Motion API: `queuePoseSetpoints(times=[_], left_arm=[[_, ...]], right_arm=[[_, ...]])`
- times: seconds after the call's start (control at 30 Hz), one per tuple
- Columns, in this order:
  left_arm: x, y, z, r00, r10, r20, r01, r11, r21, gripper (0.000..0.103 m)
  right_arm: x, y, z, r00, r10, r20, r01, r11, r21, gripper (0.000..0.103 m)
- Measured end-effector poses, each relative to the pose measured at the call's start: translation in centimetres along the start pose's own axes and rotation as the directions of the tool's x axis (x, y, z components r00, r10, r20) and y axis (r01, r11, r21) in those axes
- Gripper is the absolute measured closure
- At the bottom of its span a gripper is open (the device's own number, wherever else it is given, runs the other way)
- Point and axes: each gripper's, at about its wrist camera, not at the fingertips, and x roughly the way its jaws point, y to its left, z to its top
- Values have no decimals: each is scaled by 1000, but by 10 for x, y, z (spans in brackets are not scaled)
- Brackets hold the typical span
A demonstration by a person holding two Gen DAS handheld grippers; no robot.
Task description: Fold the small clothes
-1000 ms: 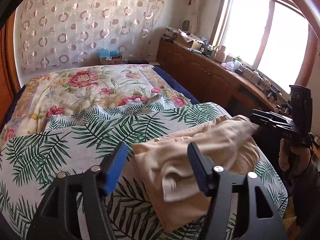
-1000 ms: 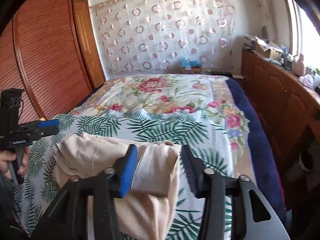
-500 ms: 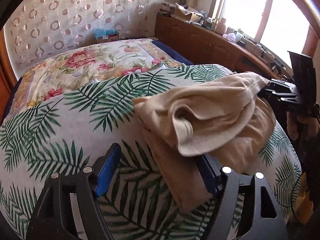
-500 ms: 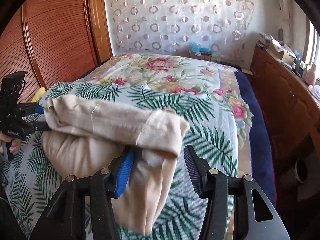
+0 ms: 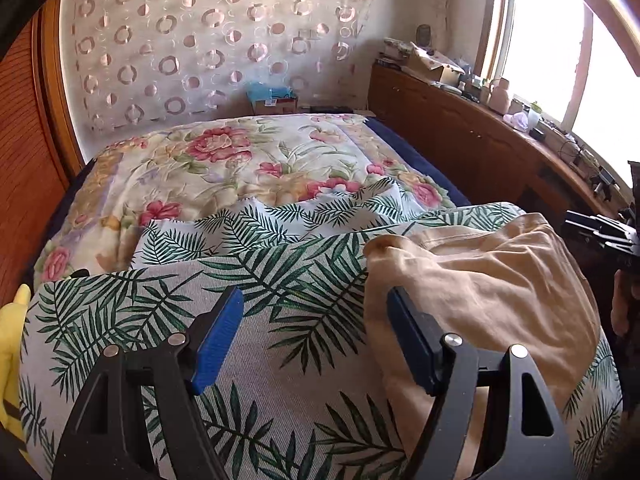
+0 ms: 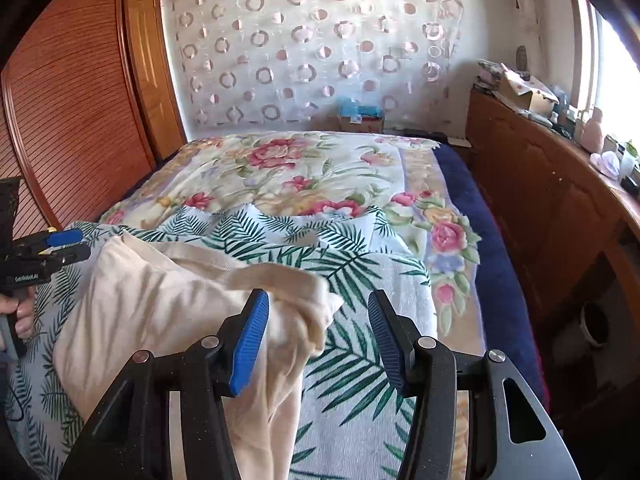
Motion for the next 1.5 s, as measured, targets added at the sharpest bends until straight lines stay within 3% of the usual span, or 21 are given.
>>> queuePoseSetpoints(times=[0.07,0.17,0.53,0.77,0.8,0.9,0.93,1.03,1.2,1.33,1.5], left_arm=[[-2,-1,-2,1000,-28,0,28,1000,-3,27],[1,-6,-5,995,-92,-24,91,996,-18,27],[33,-22,-12,979,-162,-124,159,987,-39,28],[38,-26,-13,961,-242,-136,237,970,-55,63],[38,-27,-13,960,-246,-135,240,969,-58,64],[39,-27,-13,952,-272,-141,263,962,-77,79],[38,-27,-12,949,-283,-140,274,958,-82,86],[28,-28,-12,957,-268,-111,262,963,-70,90],[-14,-33,-11,969,-245,-7,245,969,-22,90],[-47,-21,-10,971,-229,68,232,972,-36,91],[-85,21,-17,975,-157,159,176,978,-110,91]], right_arm=[[-6,4,-7,1000,17,-5,-17,1000,-3,48],[-7,-1,-16,997,63,-34,-62,998,19,38],[27,-22,-9,984,107,-145,-101,994,51,37],[24,-19,-9,980,140,-143,-132,989,62,39],[24,-17,-9,978,152,-144,-145,988,59,46],[30,-18,-12,968,200,-150,-192,979,63,62],[30,-17,-14,966,211,-152,-204,977,58,72],[29,-18,-14,957,248,-148,-246,969,36,85],[10,-8,-6,983,169,-66,-170,985,-19,88],[-5,8,11,981,195,-13,-196,978,-71,88],[-5,44,39,967,253,21,-246,956,-162,89]])
